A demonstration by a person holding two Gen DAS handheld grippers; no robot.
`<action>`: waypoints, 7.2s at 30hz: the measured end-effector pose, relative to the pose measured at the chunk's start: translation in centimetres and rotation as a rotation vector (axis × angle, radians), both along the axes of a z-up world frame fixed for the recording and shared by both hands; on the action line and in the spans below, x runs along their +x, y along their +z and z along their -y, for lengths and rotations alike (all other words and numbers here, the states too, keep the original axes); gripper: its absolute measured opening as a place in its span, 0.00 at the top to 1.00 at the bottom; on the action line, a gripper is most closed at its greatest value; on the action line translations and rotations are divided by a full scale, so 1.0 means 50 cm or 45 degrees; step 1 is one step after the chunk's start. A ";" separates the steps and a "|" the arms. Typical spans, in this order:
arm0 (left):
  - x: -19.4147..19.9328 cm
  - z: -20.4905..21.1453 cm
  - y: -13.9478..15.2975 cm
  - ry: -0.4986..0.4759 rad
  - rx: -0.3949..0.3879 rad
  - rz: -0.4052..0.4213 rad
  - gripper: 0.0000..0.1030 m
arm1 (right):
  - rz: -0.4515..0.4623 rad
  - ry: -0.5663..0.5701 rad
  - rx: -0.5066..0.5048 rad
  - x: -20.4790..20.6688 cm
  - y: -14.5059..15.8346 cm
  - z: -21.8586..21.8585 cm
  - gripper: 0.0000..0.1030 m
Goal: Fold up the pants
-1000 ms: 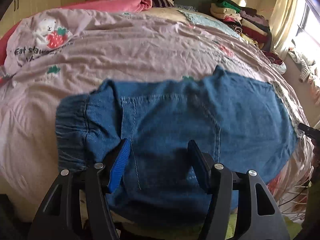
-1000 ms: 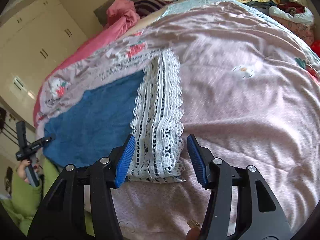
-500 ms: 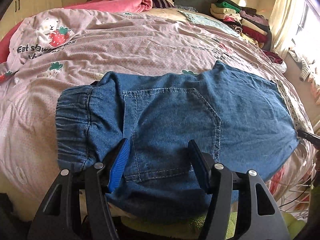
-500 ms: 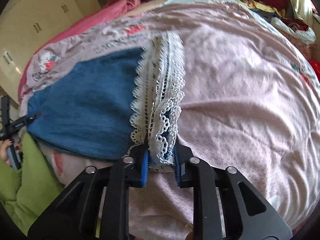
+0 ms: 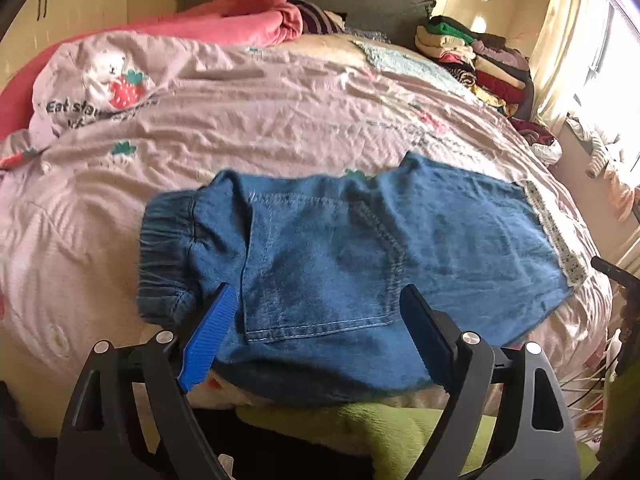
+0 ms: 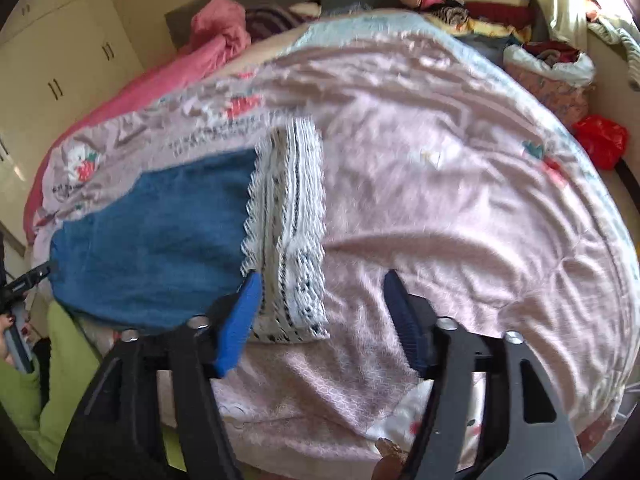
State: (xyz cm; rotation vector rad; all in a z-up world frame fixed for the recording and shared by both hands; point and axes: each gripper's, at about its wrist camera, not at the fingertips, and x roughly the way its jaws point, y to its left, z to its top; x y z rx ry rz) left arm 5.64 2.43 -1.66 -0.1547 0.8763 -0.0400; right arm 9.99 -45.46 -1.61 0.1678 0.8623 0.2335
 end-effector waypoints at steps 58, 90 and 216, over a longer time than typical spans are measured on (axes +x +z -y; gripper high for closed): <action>0.220 0.269 0.044 -0.415 0.115 0.020 0.04 | 0.129 0.101 0.003 0.033 0.025 -0.113 0.17; 0.465 0.565 -0.047 -0.851 0.160 -0.132 0.04 | -0.011 0.009 0.166 0.049 -0.087 -0.043 0.15; 0.014 0.034 -0.009 -0.103 -0.439 0.016 0.43 | 0.185 0.614 -0.057 0.011 0.037 -0.376 0.26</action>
